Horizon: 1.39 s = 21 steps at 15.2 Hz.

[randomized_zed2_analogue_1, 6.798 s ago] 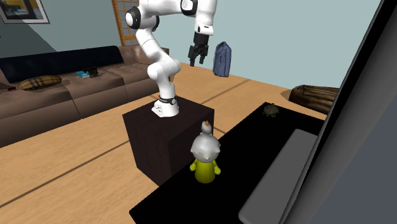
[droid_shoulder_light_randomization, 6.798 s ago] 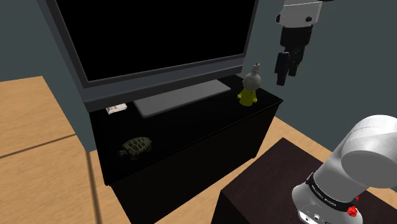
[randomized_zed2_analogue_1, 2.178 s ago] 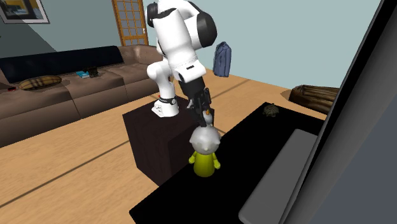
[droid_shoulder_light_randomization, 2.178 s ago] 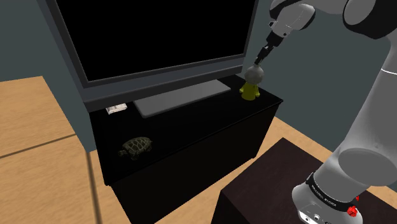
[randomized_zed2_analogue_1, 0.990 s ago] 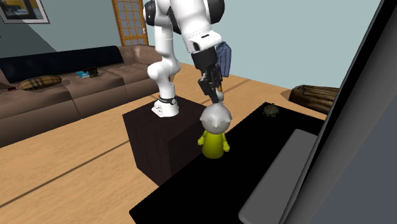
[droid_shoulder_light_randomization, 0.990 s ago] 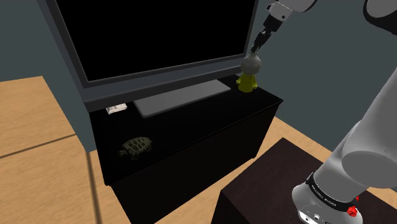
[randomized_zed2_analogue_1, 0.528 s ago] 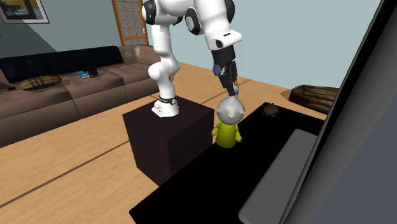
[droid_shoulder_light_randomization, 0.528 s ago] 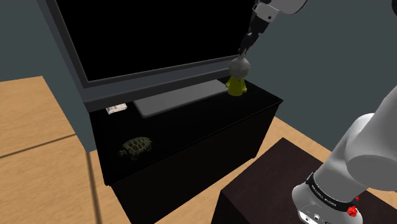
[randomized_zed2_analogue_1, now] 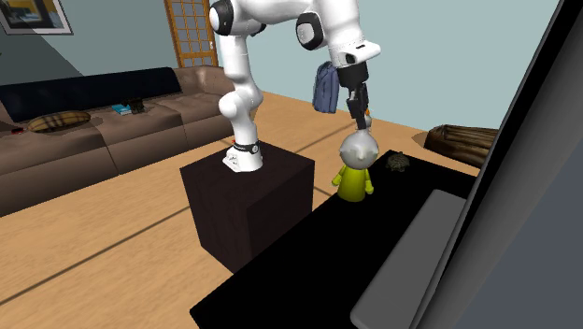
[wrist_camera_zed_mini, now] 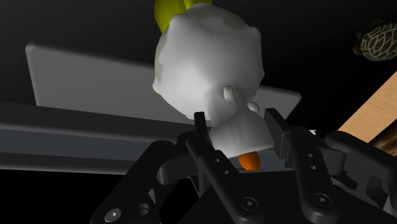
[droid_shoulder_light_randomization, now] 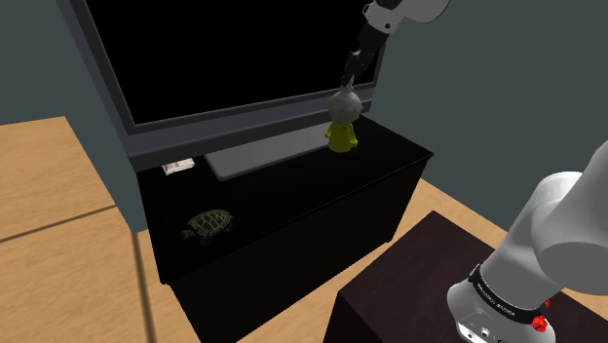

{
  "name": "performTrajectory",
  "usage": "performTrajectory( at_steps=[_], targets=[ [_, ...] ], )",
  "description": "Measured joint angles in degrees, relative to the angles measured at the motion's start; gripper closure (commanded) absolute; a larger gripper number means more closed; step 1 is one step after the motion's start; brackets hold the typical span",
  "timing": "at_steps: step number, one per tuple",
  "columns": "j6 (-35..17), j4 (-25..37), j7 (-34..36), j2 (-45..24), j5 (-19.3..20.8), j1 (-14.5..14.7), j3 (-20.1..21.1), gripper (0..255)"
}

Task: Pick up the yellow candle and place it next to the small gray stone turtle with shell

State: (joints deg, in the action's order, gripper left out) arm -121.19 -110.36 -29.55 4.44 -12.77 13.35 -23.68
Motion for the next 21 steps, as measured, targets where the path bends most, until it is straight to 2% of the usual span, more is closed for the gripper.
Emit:
performTrajectory(
  at_steps=[9, 17, 21],
  targets=[
    [-3.4, 0.1, 13.2, -1.1, 2.9, 5.4, 6.9, 255],
    [-4.3, 5.1, 23.8, -5.9, 5.1, 10.0, 11.8, 255],
    [-3.1, 11.0, 29.1, -10.1, 6.2, 12.4, 13.9, 255]
  ],
)
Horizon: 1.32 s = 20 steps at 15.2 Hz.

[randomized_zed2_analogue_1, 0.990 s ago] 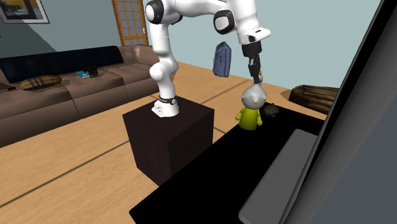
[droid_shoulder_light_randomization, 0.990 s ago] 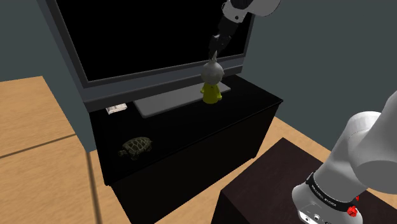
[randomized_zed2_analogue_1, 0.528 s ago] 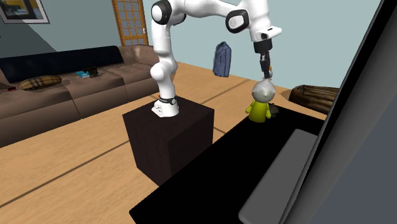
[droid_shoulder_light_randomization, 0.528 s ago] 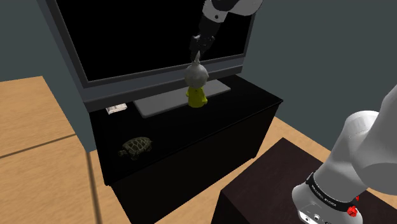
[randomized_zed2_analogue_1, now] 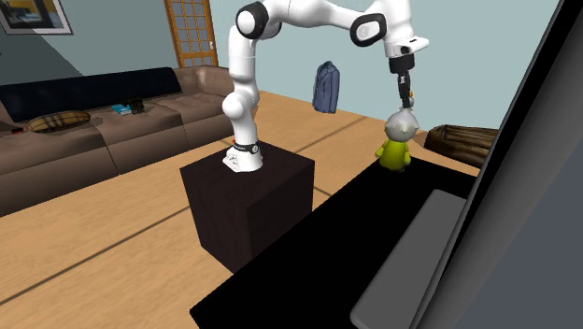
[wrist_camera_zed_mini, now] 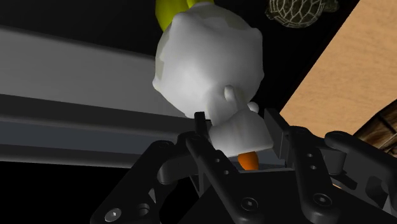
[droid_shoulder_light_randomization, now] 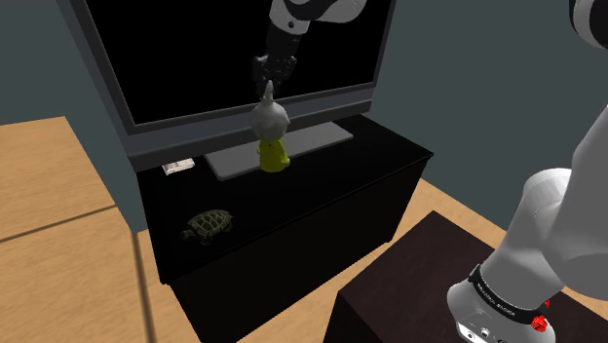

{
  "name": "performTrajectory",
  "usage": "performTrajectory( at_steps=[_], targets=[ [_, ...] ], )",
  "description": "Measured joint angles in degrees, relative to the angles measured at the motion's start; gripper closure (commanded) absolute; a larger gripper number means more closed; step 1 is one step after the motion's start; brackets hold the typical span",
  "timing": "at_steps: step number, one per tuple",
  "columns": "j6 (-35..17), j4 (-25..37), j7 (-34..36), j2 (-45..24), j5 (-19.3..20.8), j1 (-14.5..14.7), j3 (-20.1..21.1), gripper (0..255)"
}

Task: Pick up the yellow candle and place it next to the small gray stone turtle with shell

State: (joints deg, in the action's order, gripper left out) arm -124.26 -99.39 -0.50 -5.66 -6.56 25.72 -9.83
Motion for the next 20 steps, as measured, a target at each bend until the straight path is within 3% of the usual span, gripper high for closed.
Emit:
performTrajectory(
  at_steps=[5, 20],
  targets=[
    [0.3, 5.8, 5.5, -5.1, 1.4, 2.8, 1.9, 255],
    [-10.1, -2.4, 5.3, -7.4, 0.7, 3.1, 2.4, 255]
  ],
)
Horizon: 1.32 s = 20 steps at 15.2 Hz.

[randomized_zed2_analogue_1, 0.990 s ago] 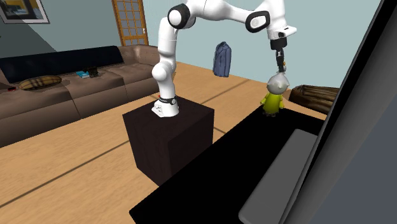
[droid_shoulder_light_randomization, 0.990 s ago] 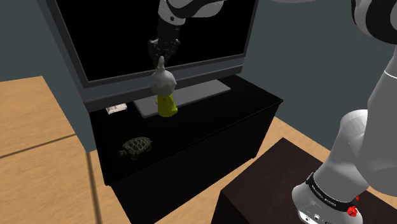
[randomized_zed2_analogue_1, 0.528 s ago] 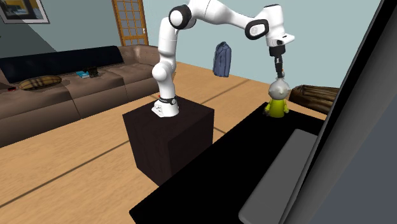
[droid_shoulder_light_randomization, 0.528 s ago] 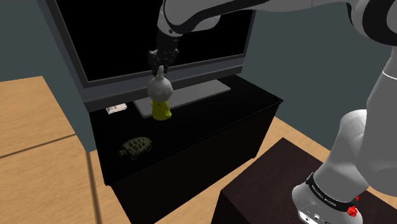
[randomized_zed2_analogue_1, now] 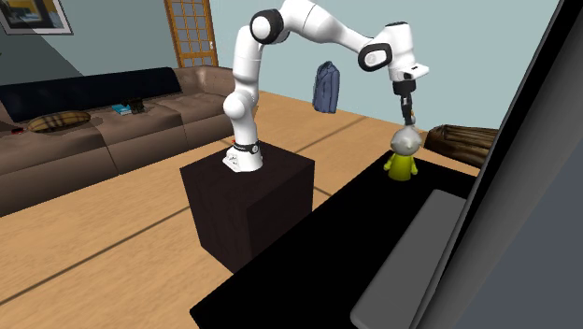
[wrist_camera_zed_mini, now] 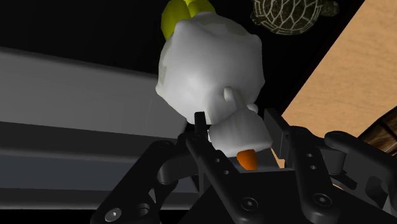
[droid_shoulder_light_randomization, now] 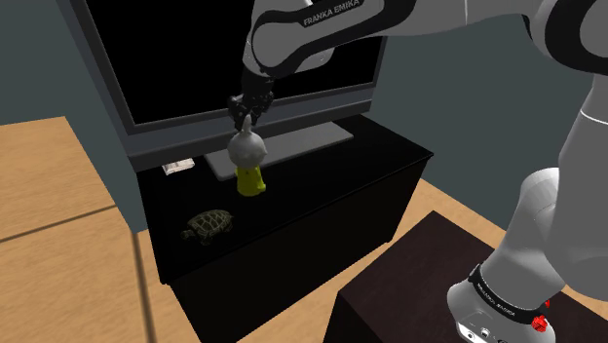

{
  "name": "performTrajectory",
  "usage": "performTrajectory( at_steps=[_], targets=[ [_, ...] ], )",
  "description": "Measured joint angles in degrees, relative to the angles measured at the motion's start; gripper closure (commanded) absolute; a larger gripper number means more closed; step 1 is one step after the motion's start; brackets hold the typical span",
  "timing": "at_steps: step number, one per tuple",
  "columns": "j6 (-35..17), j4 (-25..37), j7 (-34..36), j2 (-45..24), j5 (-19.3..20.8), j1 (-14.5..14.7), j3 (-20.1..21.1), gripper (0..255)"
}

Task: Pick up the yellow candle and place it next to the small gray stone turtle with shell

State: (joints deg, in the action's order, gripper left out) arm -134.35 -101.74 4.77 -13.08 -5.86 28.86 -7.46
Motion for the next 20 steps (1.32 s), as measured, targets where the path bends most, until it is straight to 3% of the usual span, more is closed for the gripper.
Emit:
performTrajectory(
  at_steps=[11, 12, 20],
  targets=[
    [-3.8, -2.6, -0.5, -1.2, -0.5, -0.1, 0.2, 255],
    [-3.8, -2.6, -0.4, -1.2, -0.5, 0.0, 0.2, 0],
    [-2.3, -2.8, -0.2, 0.7, -0.1, 0.1, 0.0, 0]
  ],
)
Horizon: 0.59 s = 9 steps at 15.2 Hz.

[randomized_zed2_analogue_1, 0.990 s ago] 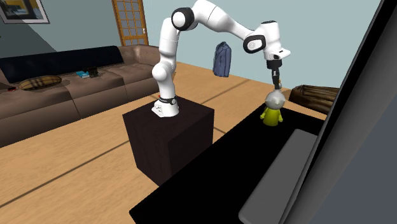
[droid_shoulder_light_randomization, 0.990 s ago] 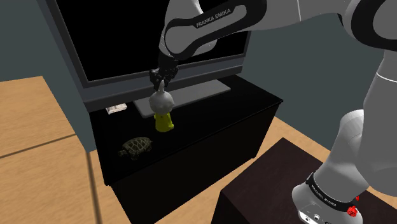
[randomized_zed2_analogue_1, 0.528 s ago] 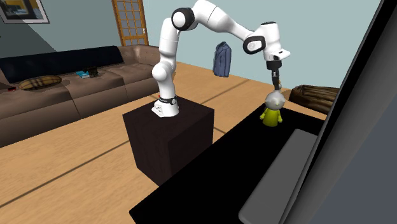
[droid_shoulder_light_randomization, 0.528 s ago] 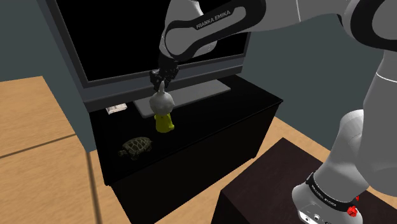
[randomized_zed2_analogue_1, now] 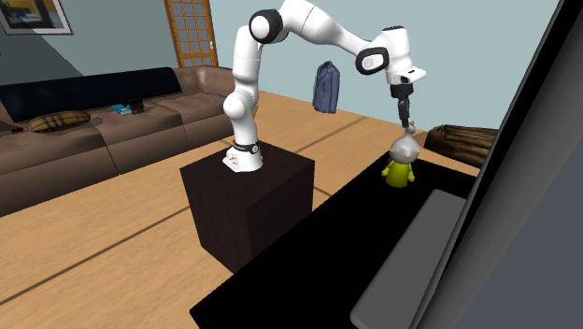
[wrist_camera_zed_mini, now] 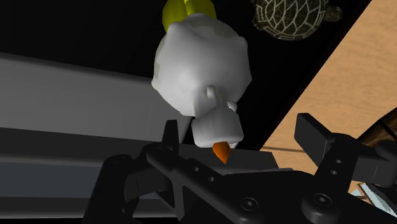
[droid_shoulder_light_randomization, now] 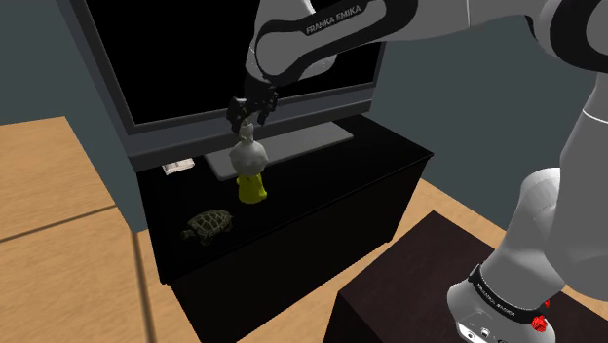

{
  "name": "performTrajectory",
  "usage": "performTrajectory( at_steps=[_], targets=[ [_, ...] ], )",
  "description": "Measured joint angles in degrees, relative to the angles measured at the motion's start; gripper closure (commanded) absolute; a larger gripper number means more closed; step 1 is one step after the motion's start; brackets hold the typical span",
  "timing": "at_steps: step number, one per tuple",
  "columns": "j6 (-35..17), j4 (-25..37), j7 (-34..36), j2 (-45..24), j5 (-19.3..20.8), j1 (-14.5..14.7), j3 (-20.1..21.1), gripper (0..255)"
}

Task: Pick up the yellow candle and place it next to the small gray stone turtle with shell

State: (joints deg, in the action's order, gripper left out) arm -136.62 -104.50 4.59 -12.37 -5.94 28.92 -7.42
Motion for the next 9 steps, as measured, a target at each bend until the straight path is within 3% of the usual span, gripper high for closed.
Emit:
performTrajectory(
  at_steps=[3, 9],
  targets=[
    [2.9, 0.6, 0.3, 2.4, 0.5, 0.0, -0.2, 0],
    [3.5, 0.5, 0.4, 3.1, 0.7, 0.1, -0.2, 0]
  ],
)
